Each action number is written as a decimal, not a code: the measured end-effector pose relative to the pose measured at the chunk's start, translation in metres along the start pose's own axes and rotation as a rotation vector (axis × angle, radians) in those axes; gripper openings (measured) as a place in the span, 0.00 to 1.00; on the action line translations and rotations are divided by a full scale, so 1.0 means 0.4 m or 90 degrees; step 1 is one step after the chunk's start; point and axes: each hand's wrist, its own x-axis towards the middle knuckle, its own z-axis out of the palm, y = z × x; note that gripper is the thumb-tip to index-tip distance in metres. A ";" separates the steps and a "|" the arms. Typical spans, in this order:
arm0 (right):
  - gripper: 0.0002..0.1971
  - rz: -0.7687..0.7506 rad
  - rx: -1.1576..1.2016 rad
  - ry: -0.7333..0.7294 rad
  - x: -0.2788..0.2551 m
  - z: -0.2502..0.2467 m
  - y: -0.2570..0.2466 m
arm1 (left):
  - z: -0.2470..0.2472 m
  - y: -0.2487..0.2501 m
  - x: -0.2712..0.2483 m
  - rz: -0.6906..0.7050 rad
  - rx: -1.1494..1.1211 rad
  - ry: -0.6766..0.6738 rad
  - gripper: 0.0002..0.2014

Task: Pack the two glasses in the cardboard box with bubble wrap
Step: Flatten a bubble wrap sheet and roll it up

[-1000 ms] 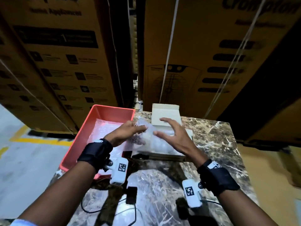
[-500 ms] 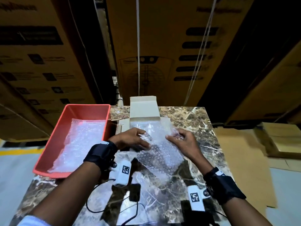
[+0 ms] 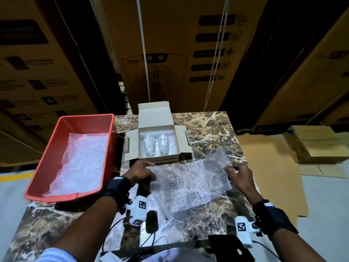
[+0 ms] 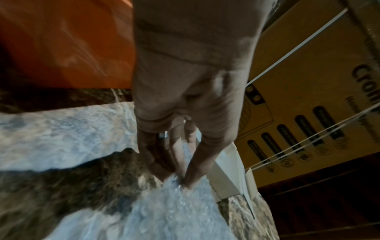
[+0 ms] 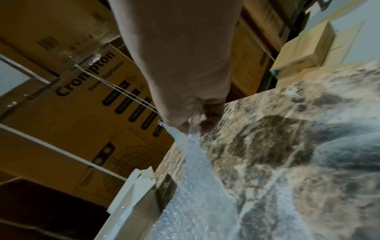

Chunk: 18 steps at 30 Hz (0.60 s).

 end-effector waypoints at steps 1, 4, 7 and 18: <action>0.21 0.015 -0.013 0.008 0.003 -0.003 0.018 | 0.003 -0.012 0.005 -0.004 0.009 0.012 0.23; 0.15 0.038 -0.054 0.039 0.013 -0.011 0.051 | 0.008 -0.038 0.022 -0.002 0.006 0.071 0.26; 0.08 0.058 -0.081 0.060 0.010 -0.020 0.062 | 0.012 -0.112 0.094 0.034 -0.053 0.134 0.25; 0.10 0.081 -0.207 0.096 -0.020 -0.042 0.027 | 0.082 -0.067 0.018 0.255 0.310 -0.029 0.21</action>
